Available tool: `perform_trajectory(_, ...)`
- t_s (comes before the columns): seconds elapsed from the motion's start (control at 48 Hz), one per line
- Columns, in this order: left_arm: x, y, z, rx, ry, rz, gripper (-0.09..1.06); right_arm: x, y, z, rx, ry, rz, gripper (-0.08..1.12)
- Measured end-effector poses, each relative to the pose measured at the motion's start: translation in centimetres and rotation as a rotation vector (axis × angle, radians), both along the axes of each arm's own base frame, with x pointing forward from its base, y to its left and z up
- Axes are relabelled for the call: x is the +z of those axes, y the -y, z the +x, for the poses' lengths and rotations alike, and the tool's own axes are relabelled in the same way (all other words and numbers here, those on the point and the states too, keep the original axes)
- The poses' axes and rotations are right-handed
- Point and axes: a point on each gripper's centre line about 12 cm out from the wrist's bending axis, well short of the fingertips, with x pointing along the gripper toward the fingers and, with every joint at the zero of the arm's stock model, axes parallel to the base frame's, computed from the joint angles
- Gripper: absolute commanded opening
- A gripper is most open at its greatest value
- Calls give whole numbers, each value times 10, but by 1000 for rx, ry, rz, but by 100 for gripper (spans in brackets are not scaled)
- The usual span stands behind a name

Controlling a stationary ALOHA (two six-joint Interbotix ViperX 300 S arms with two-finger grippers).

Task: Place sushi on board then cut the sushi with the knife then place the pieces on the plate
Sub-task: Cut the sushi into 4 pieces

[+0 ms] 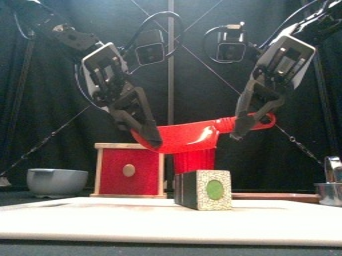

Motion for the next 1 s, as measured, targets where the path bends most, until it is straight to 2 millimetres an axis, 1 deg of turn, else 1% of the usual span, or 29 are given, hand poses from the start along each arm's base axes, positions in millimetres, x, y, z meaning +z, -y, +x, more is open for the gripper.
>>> perform_trajectory(0.125, -6, 1, 1, -2, -8, 2, 44, -6, 0, 1, -2, -17, 0, 36)
perform_trajectory(0.521, -13, 1, 3, 2, -23, -1, 44, -20, 6, 3, -17, -61, -6, 36)
perform_trajectory(0.688, -17, 2, 4, 8, -33, -6, 44, -23, 6, 3, -20, -70, -6, 36)
perform_trajectory(1.0, -18, 5, 4, 14, -35, -21, 44, -27, 6, 4, -22, -81, -4, 36)
